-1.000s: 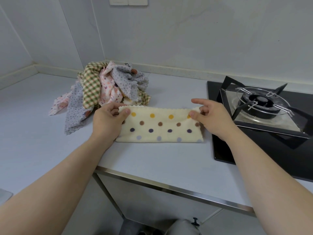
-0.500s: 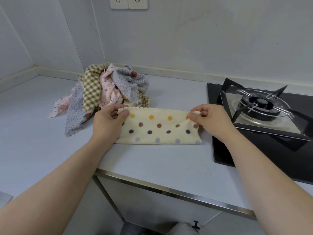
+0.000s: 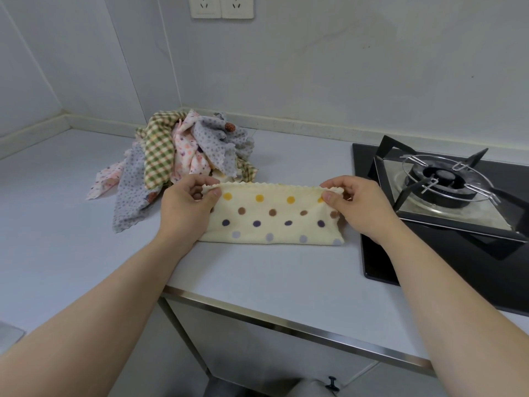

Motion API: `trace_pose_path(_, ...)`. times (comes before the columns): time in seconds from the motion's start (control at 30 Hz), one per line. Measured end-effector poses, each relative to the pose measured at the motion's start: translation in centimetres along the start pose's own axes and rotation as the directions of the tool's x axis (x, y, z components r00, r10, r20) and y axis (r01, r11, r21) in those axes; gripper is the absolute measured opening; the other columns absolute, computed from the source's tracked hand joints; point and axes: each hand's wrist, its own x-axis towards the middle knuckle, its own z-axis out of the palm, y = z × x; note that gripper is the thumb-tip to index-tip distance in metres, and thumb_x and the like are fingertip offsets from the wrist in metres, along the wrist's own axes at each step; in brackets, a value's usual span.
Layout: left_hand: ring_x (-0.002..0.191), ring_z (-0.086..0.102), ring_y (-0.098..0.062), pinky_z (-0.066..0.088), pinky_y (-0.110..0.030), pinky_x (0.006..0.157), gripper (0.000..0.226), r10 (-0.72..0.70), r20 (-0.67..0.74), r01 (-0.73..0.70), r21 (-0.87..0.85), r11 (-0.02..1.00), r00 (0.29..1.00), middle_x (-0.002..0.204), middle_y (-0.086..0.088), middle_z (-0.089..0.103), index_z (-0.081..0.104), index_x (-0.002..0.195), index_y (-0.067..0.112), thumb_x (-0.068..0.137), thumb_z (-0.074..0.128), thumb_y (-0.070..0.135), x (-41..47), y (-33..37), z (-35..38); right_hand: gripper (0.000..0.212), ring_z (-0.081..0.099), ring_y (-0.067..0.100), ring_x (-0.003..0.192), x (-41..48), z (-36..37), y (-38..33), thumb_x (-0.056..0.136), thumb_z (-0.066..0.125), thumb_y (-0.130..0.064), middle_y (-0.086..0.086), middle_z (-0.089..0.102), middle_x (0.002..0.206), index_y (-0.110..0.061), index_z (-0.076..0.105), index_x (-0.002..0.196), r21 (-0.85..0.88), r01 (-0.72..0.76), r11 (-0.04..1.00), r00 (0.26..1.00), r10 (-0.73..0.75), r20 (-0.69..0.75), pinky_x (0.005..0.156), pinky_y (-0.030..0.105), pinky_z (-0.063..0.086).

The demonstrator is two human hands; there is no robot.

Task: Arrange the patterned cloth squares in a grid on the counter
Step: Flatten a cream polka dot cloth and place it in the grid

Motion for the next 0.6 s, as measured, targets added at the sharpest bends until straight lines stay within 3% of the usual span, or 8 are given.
trace_pose_path(0.1,0.068,0.062,-0.008,0.052,-0.016,0.062,0.017,0.063,0.011,-0.064,0.106,0.992,0.998,0.088,0.003,0.067,0.071,0.095,0.030,0.091,0.073,0.013,0.2,1.1,-0.4,0.013,0.069,0.026,0.075,0.0,-0.2,-0.2,0.094,0.072,-0.023,-0.008,0.068,0.083,-0.036,0.073,0.093,-0.056,0.050,0.997,0.998,-0.052,-0.027,0.075,0.035,0.056)
trace_pose_path(0.23,0.068,0.059,0.005,0.045,-0.009,0.060,0.023,0.107,0.047,-0.115,0.215,0.970,0.993,0.087,0.014,0.065,0.074,0.102,0.027,0.092,0.069,0.007,0.3,3.2,-1.1,0.017,0.055,0.002,0.062,0.1,-0.6,-0.6,0.094,0.070,-0.023,-0.016,0.067,0.082,-0.040,0.069,0.087,-0.043,0.123,0.992,0.985,-0.127,-0.118,0.064,0.017,0.044)
trace_pose_path(0.3,0.076,0.062,0.002,0.050,-0.012,0.068,0.027,0.119,0.059,-0.129,0.215,0.968,0.991,0.092,0.021,0.065,0.075,0.104,0.026,0.092,0.066,0.003,0.3,4.2,-1.4,0.011,0.050,0.005,0.060,0.0,-0.7,-0.8,0.093,0.071,-0.025,-0.015,0.067,0.081,-0.036,0.071,0.091,-0.003,0.155,0.988,0.974,-0.153,-0.167,0.061,0.018,0.042)
trace_pose_path(0.4,0.085,0.061,0.002,0.044,-0.009,0.071,0.030,0.174,0.084,-0.190,0.265,0.945,0.981,0.096,0.023,0.066,0.075,0.108,0.026,0.092,0.064,0.003,0.3,5.4,-1.8,0.010,0.051,0.005,0.062,-0.1,-0.9,-1.2,0.093,0.073,-0.022,-0.012,0.070,0.080,-0.031,0.072,0.090,0.065,0.191,0.979,0.966,-0.176,-0.188,0.063,0.023,0.043)
trace_pose_path(0.5,0.076,0.058,0.003,0.043,-0.015,0.065,0.015,0.230,0.175,-0.278,0.344,0.897,0.957,0.089,0.020,0.066,0.075,0.102,0.027,0.092,0.070,0.017,0.3,6.3,-2.6,0.009,0.066,0.030,0.075,-0.2,-1.2,-1.7,0.092,0.074,-0.019,-0.005,0.076,0.086,-0.028,0.073,0.090,0.175,0.201,0.964,0.973,-0.176,-0.146,0.076,0.040,0.054)
trace_pose_path(0.53,0.072,0.059,0.003,0.043,-0.016,0.062,0.008,0.230,0.209,-0.294,0.362,0.885,0.950,0.086,0.020,0.066,0.073,0.096,0.031,0.092,0.072,0.023,0.2,6.6,-2.9,0.008,0.069,0.028,0.074,-0.2,-1.4,-1.8,0.092,0.075,-0.018,-0.003,0.077,0.085,-0.026,0.074,0.091,0.197,0.201,0.960,0.975,-0.177,-0.132,0.076,0.040,0.055)
trace_pose_path(0.6,0.067,0.060,0.004,0.043,-0.018,0.058,0.009,0.217,0.242,-0.298,0.374,0.878,0.946,0.081,0.020,0.068,0.068,0.087,0.036,0.091,0.074,0.031,0.3,7.1,-3.5,0.008,0.065,0.014,0.058,-0.3,-1.5,-1.9,0.092,0.074,-0.016,-0.004,0.075,0.077,-0.023,0.073,0.089,0.235,0.185,0.954,0.980,-0.163,-0.111,0.062,0.027,0.052)
